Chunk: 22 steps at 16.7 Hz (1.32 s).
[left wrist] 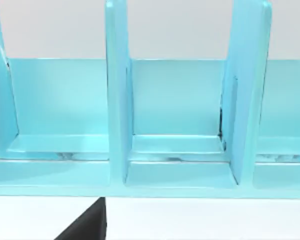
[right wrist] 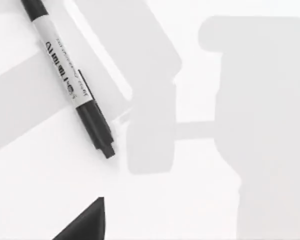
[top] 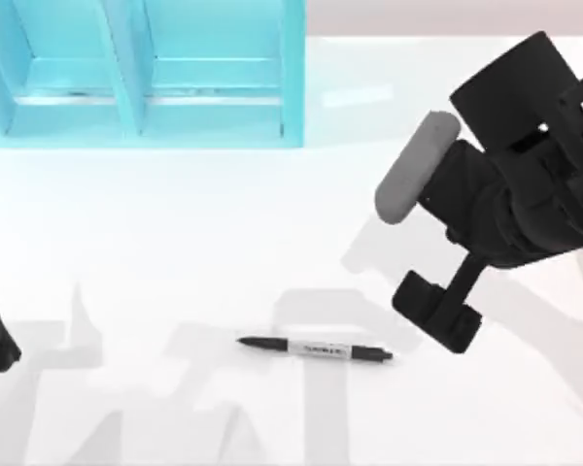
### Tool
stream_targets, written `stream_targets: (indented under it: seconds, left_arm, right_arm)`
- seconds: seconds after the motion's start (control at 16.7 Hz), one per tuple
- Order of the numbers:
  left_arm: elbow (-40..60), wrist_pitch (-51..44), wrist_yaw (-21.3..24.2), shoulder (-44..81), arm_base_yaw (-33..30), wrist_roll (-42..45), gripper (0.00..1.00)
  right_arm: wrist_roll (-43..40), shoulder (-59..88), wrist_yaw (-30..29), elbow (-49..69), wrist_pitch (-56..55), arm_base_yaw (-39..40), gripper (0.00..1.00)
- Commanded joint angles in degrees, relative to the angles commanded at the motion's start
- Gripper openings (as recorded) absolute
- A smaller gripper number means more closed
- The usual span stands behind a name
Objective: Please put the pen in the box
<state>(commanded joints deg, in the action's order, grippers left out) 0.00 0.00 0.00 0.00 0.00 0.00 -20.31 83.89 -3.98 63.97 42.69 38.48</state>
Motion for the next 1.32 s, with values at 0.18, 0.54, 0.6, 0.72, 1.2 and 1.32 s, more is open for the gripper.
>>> stream_targets:
  seconds: [0.18, 0.54, 0.6, 0.72, 1.2, 1.32]
  left_arm:
    - [0.0, 0.0, 0.0, 0.0, 0.0, 0.0, 1.0]
    - [0.0, 0.0, 0.0, 0.0, 0.0, 0.0, 1.0]
    - [0.0, 0.0, 0.0, 0.0, 0.0, 0.0, 1.0]
    - [0.0, 0.0, 0.0, 0.0, 0.0, 0.0, 1.0]
    - [0.0, 0.0, 0.0, 0.0, 0.0, 0.0, 1.0]
    - [0.0, 0.0, 0.0, 0.0, 0.0, 0.0, 1.0]
  right_arm:
    - [-4.1, 13.4, -2.2, 10.4, 6.6, 5.8, 1.0]
    - [-9.7, 30.0, -5.5, 23.2, 14.5, 12.9, 1.0]
    - [-10.0, 31.0, -5.7, 23.9, 15.0, 13.4, 1.0]
    - [-10.1, 31.4, -5.7, 24.2, 15.1, 13.5, 1.0]
    - [-11.0, 34.8, -5.7, 21.2, 8.6, 12.7, 1.0]
    - [-11.5, 37.5, -5.7, 19.1, 3.3, 12.1, 1.0]
